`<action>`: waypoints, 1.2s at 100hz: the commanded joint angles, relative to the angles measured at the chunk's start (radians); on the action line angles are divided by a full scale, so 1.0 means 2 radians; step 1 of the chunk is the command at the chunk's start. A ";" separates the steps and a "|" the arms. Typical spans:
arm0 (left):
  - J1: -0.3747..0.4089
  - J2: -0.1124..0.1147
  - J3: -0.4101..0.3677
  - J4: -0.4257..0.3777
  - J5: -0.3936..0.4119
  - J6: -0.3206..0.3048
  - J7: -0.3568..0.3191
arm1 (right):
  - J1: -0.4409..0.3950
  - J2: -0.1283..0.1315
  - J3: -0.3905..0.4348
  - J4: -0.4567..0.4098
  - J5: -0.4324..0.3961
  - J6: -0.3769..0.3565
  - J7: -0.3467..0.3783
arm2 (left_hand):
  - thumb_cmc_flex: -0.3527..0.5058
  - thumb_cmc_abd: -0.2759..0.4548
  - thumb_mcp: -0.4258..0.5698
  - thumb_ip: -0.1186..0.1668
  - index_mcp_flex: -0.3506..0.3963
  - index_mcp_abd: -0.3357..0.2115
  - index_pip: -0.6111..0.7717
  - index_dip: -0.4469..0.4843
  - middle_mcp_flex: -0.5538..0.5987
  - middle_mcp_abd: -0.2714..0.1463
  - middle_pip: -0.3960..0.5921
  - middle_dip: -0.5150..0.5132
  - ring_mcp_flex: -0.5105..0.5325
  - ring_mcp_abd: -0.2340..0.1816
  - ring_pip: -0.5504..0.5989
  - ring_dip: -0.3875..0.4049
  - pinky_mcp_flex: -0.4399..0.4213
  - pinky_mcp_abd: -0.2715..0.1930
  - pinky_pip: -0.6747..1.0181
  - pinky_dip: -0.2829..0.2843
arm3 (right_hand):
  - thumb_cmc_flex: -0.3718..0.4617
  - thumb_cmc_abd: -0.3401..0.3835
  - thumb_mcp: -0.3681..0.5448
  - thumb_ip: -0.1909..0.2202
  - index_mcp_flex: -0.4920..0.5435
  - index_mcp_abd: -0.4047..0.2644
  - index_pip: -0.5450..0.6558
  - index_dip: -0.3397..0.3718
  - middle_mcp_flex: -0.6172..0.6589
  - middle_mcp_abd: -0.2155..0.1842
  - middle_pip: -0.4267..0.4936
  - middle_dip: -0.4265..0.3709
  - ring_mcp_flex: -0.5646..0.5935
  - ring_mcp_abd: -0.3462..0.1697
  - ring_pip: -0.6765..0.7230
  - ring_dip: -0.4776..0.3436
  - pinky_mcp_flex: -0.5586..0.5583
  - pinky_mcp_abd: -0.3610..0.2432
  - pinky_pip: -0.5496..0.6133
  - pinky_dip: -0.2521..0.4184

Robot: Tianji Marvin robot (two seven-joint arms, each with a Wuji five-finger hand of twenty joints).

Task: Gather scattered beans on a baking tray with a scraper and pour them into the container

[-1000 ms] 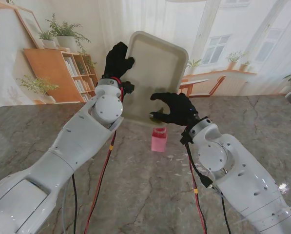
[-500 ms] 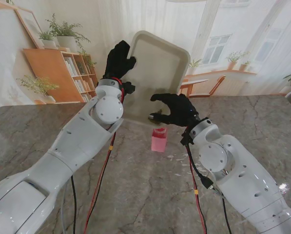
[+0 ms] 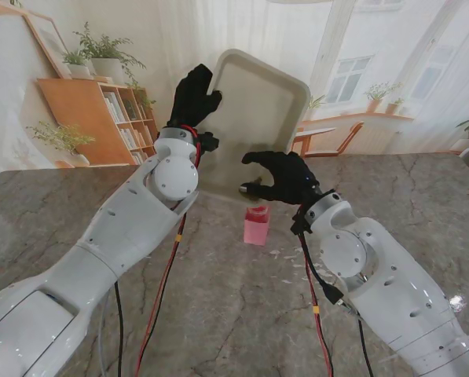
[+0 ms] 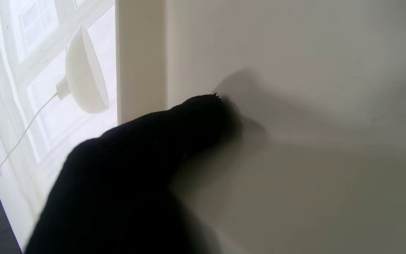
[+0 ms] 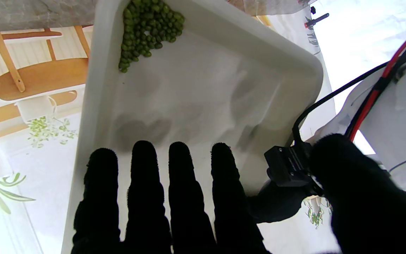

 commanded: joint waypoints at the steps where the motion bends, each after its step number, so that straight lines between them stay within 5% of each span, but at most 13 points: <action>1: -0.006 -0.002 0.002 0.001 -0.001 -0.005 0.000 | -0.003 0.001 0.000 -0.002 0.000 0.001 0.007 | 0.050 0.035 0.028 0.046 -0.034 0.097 -0.010 0.006 0.010 -0.096 0.017 0.011 0.022 -0.089 -0.003 0.010 0.022 -0.148 0.032 0.023 | 0.003 0.015 -0.008 0.021 -0.004 -0.006 -0.006 -0.010 0.001 -0.006 -0.006 -0.007 0.000 -0.004 -0.008 0.001 -0.003 0.007 -0.006 0.006; 120: -0.016 -0.005 0.014 0.019 0.013 -0.041 0.002 | 0.005 -0.001 -0.004 0.009 0.013 0.008 0.008 | 0.047 0.044 0.019 0.054 -0.038 0.090 -0.008 0.006 0.007 -0.103 0.017 0.010 0.021 -0.096 -0.011 0.013 0.021 -0.157 0.023 0.031 | 0.004 0.013 -0.007 0.021 -0.002 -0.006 -0.006 -0.010 0.003 -0.007 -0.006 -0.007 0.002 -0.004 -0.008 0.001 -0.002 0.007 -0.006 0.007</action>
